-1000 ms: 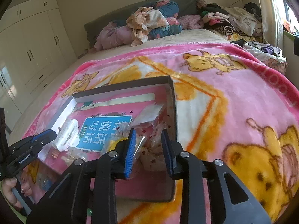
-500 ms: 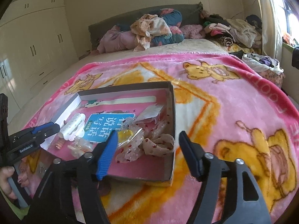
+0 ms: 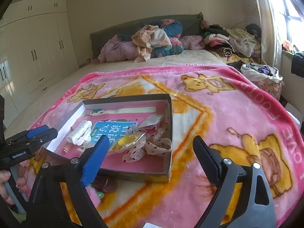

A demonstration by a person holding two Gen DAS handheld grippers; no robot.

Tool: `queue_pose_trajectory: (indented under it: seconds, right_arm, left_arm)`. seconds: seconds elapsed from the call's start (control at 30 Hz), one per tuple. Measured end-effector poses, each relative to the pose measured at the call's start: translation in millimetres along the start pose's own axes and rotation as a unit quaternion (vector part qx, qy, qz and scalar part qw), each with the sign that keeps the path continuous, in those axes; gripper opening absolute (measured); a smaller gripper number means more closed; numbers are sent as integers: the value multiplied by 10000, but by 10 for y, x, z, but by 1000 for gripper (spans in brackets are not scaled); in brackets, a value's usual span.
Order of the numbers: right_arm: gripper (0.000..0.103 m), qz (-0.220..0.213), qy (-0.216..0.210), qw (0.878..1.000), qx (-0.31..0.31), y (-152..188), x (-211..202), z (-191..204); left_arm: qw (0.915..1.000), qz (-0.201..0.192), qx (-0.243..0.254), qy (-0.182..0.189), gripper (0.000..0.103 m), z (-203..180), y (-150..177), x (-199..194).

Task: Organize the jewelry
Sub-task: 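Withdraw both open tools from the box toward the remaining items, then grasp the white earring card with the right tool while the left tool grasps the pink pom-pom clip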

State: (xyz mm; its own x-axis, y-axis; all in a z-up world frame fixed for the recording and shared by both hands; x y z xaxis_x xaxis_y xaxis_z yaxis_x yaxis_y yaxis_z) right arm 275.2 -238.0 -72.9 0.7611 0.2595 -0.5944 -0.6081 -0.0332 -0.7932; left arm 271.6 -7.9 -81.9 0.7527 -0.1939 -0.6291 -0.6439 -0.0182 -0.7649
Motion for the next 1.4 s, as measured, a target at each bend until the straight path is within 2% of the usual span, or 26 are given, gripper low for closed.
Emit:
queue_pose_trajectory:
  seconds: [0.17,0.37,0.6,0.9,1.4]
  right_arm:
    - [88,-77,28,10000,-45,11,-131,4]
    - [88,-121,55,9999,-73,62,-273,9]
    - [88,-146,86,9998,-72,104,-370,4]
    - [89,-66,137,9999,-35,356,-569,-38]
    - [89,164,230,9995,164,754,-655,-171]
  left_arm:
    - [9999,-97,25,24,77,-42,-7,-122]
    - [9999,-157,23,24,86,-50,20,-239]
    - [9998,-173,43,88,86,-99,84,-348]
    - [9995,-130,170,215,86,-249,208,-425]
    - [9982,18,428,426,86,-559,389,-402]
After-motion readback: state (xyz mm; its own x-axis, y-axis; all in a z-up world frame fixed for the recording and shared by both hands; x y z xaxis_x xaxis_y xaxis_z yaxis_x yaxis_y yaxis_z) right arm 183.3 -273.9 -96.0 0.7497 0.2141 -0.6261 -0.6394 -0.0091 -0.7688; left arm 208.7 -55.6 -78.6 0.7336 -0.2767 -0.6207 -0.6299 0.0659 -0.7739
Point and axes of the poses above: each gripper's, at about its wrist camera, not at the fingertips, and x roughly the way its jaws point, z to its left, y to its underside, the point moved 10 cm from there along x, roughly the way its jaws point, and after that the axes turned 3 degrees about z, right-handed, at the moved point
